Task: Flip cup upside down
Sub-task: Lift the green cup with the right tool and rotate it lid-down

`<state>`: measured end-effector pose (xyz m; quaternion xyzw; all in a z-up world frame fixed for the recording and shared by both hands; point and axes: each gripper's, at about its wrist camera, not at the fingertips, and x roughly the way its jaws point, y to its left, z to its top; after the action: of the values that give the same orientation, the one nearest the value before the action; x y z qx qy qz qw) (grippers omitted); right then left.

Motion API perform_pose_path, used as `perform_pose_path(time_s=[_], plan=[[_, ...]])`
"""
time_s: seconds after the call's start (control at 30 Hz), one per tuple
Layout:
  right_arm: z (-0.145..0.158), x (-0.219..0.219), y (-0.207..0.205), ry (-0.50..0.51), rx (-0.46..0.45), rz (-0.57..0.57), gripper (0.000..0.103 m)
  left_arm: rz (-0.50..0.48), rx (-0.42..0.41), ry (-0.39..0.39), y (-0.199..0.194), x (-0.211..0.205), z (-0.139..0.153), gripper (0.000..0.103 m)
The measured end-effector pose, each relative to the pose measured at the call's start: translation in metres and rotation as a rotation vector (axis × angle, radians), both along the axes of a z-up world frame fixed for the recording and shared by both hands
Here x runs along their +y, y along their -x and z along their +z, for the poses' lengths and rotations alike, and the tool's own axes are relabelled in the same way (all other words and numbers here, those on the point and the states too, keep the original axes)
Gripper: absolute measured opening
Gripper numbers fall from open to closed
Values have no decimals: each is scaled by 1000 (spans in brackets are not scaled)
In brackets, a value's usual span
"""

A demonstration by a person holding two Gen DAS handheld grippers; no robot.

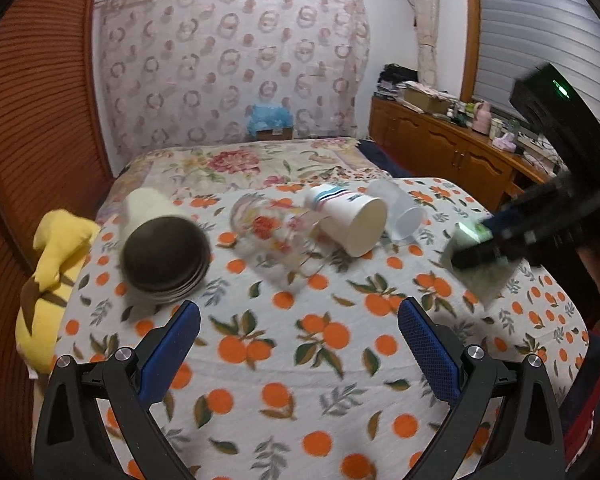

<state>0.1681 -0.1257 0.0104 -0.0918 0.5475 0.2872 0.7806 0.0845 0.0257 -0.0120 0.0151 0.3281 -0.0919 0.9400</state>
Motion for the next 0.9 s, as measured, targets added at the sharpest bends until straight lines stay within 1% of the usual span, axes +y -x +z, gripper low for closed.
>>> perform_pose_path(time_s=[0.2, 0.43, 0.6, 0.77, 0.8, 0.83, 0.9], plan=[[-20, 38, 13, 12, 34, 37, 55, 43, 7, -1, 5, 24, -7, 96], [-45, 62, 7, 52, 70, 36, 55, 84, 19, -10, 10, 51, -9, 96], [-54, 64, -1, 57, 77, 10, 55, 95, 27, -8, 12, 58, -12, 96], [-54, 64, -3, 59, 63, 1, 55, 93, 28, -9, 12, 59, -12, 96], [-54, 63, -4, 55, 62, -4, 57, 91, 28, -12, 13, 58, -12, 96], [-53, 63, -3, 52, 59, -7, 62, 90, 29, -15, 12, 56, -12, 96], [-50, 60, -3, 42, 47, -10, 66, 87, 33, -19, 12, 55, -12, 96]])
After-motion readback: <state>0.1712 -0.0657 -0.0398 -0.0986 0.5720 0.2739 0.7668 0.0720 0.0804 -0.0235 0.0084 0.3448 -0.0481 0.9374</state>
